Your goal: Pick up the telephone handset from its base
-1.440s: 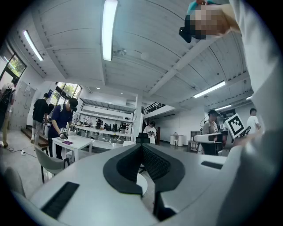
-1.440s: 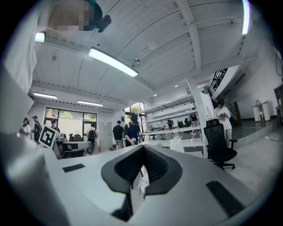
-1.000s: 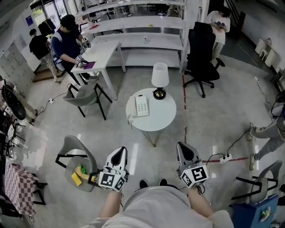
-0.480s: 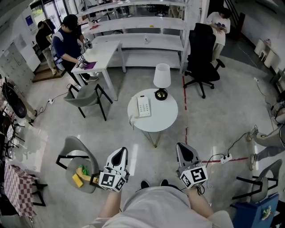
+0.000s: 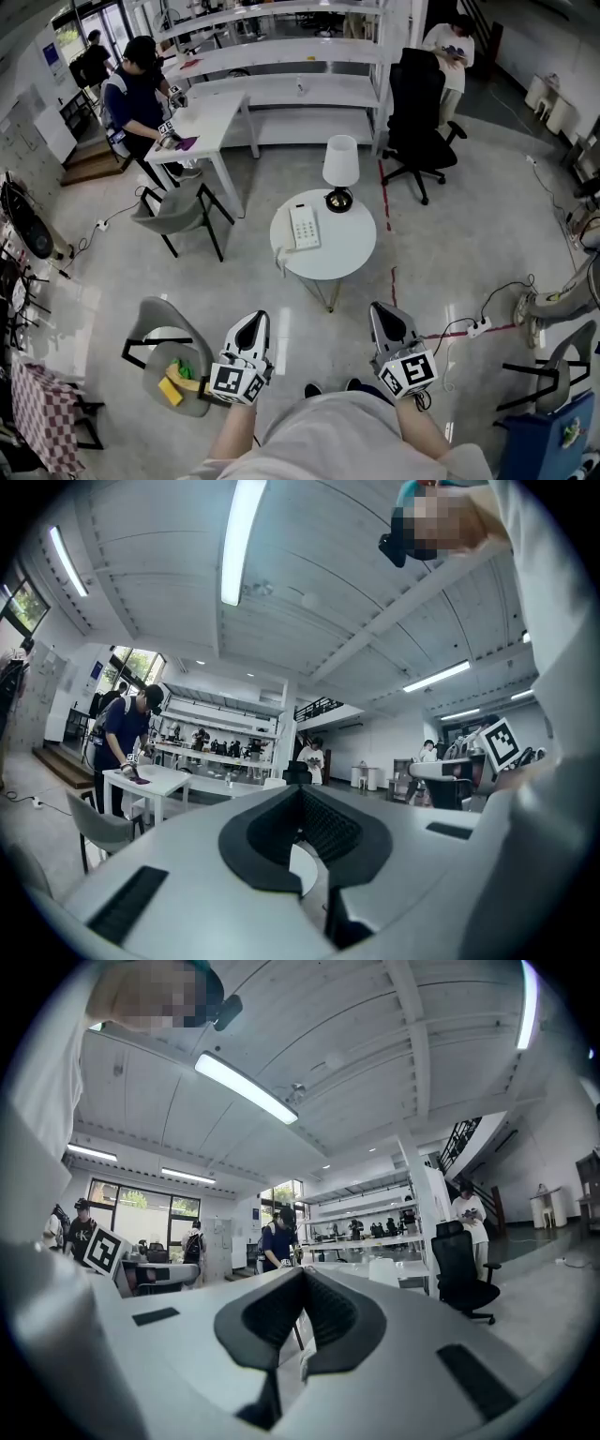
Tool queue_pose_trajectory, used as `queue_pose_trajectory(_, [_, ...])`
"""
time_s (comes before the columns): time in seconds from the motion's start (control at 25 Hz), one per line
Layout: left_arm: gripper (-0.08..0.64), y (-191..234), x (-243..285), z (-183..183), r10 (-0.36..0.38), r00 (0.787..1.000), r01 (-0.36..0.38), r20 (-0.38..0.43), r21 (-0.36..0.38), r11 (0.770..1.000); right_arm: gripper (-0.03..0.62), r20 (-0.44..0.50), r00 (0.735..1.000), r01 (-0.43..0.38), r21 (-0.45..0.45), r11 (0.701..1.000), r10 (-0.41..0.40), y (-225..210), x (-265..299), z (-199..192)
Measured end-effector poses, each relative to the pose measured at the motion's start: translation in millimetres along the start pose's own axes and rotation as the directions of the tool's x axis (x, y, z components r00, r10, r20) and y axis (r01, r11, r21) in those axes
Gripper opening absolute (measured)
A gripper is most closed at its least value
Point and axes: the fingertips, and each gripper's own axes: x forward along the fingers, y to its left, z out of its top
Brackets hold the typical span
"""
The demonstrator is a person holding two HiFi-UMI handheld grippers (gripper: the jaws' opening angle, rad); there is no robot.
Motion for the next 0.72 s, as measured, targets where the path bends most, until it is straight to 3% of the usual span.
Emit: queue_pose_trajectory(0.72, [0.021, 34.7, 4.0, 3.0, -0.008, 1.000, 0.008, 0.012, -0.017, 1.000, 0.008, 0.000, 1.000, -0.001, -0.016, 1.000, 0.001, 14.8, 26.5, -3.8])
